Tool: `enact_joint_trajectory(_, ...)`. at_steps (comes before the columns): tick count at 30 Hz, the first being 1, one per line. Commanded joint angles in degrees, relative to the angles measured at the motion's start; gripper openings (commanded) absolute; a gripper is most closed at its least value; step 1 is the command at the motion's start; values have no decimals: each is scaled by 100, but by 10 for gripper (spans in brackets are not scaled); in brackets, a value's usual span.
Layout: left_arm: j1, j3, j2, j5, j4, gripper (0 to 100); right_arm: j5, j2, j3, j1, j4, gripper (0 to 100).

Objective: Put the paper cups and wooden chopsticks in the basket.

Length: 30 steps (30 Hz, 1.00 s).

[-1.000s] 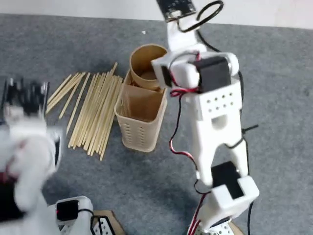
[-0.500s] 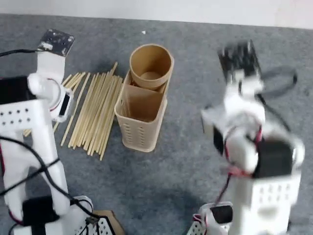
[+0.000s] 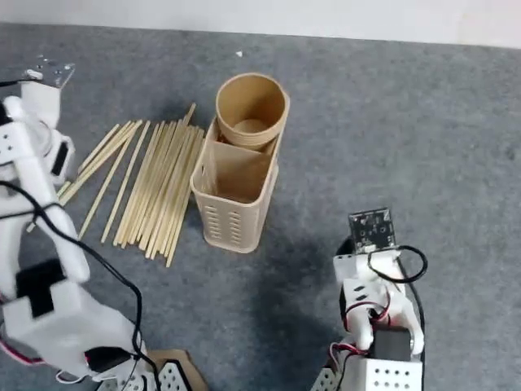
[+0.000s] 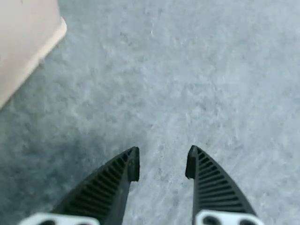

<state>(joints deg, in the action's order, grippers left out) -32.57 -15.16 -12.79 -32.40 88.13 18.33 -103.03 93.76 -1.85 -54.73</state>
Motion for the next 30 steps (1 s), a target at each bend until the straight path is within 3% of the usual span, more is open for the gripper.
enact_joint_trajectory(1,-92,-567,-620,-158,-70,171,70,154,84,75,136,170)
enact_joint_trajectory(13,-92,-1982,-2554,-325,-70,175,70,-215,901,110,101,170)
enact_joint_trajectory(30,-163,-2026,-3679,-580,-563,162,97,-198,901,101,-470,170)
